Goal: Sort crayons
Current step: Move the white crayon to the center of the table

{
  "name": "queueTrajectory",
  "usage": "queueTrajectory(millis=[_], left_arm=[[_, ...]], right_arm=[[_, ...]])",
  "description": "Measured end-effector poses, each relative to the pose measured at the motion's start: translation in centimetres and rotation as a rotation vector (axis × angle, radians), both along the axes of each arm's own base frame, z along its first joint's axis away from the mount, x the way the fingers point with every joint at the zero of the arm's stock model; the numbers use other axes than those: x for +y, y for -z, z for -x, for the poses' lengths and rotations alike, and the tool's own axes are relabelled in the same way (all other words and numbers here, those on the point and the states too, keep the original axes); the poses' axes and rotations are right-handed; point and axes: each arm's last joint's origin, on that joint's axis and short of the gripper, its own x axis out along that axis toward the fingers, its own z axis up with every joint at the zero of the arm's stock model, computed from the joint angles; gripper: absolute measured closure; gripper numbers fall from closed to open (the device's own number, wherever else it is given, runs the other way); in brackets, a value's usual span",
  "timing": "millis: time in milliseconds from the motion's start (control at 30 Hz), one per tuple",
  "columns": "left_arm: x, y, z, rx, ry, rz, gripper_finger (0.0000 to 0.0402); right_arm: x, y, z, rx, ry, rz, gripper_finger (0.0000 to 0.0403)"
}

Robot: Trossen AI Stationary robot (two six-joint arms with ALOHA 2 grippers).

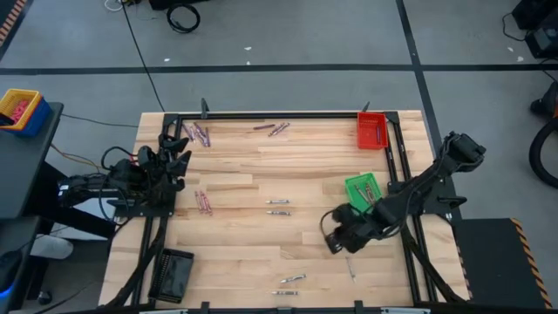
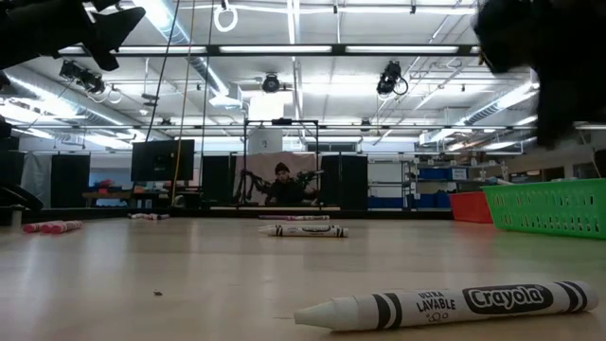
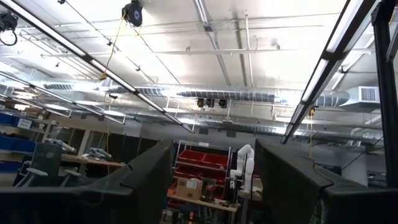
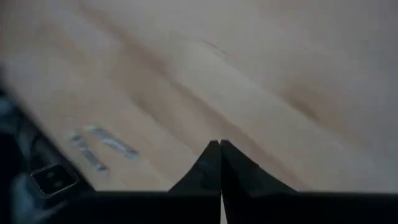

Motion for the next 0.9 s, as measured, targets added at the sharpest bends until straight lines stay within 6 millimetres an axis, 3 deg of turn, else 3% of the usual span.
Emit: queueTrajectory(millis=[100,200,400,667,900], left_arm=[[0.0,0.0,0.0,0.002,0.002,0.002,0.0162],[0.0,0.0,0.0,0.004,0.004,0.005,0.0162],[-0.1,0.1,-0.2,0.012,0.036,-0.007,0.0162],[-0.3,0.0,-0.2,0.006,0.091,-0.053,0.0162],[-0.3,0.0,-0.2,0.002,0.097,-0.046,0.0162]], right_arm=[[2.6,-0.7,-2.6,-0.038,-0.281,0.17,0.0401],[5.5,0.0,-5.6,-0.015,-0.564,0.331,0.0401],[9.1,1.6,-9.6,0.134,-0.942,0.43,0.0393],[9.9,1.5,-9.8,0.31,-1.335,0.506,0.0384],[10.9,2.5,-8.9,0.278,-1.774,0.58,0.0305]])
